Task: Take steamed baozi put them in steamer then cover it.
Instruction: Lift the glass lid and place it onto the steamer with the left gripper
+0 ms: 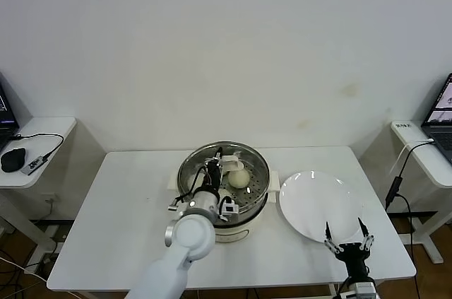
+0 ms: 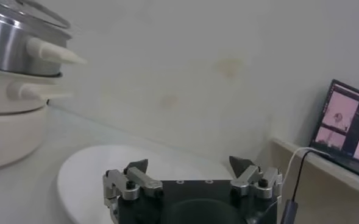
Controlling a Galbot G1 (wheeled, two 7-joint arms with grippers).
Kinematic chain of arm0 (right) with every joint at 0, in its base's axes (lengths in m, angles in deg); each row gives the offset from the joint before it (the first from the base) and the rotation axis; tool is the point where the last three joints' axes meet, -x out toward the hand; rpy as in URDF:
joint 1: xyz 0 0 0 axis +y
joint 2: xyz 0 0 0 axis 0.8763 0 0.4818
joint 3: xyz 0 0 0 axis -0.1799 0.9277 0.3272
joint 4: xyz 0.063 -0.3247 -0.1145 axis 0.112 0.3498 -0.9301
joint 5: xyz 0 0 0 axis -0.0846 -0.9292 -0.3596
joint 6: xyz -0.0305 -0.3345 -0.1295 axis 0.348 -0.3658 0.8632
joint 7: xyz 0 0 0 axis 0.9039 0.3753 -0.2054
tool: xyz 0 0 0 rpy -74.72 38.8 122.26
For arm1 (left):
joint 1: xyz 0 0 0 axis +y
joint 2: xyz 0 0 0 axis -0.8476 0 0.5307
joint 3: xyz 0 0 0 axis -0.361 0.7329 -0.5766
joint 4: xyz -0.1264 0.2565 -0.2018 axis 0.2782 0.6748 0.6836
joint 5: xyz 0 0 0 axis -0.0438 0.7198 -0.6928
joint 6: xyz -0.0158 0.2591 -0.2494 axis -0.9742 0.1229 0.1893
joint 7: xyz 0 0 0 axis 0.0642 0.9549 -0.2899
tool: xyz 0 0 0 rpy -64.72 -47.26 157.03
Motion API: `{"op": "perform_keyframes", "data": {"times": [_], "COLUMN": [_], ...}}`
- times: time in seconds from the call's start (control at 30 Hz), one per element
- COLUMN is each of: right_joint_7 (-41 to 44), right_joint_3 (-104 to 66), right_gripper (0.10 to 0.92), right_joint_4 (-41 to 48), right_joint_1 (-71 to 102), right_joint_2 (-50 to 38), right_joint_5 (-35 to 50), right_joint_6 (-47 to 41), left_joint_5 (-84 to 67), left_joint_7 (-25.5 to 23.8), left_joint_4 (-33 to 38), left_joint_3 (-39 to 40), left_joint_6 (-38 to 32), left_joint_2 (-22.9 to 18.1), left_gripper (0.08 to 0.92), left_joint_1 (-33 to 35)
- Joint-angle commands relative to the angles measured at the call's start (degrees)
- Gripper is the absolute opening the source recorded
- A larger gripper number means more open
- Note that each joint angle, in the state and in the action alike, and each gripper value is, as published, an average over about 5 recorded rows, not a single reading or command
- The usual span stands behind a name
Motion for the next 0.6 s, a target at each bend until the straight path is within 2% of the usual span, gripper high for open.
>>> {"op": "perform_keyframes", "data": {"times": [0.03, 0.6], "right_joint_7": [0.10, 0.32], "right_joint_3": [-0.08, 0.53], "right_gripper": [0.823, 0.823], "right_joint_4": [0.27, 0.41], "right_joint_1": [0.13, 0.31], "right_joint_2": [-0.02, -0.03], "right_joint_5": [-0.25, -0.44], "right_joint_6": [0.32, 0.48], "left_joint_5": [0.95, 0.57], "left_joint_7": [0.43, -0.52], "left_joint_4": [-1.96, 0.85], "left_joint_3": [-0.38, -0.85], "left_joint_6": [-0.40, -0.26], "left_joint_2": [-1.04, -0.55], "left_gripper": [0.149, 0.149], "left_joint_1": [-0.05, 1.87]}}
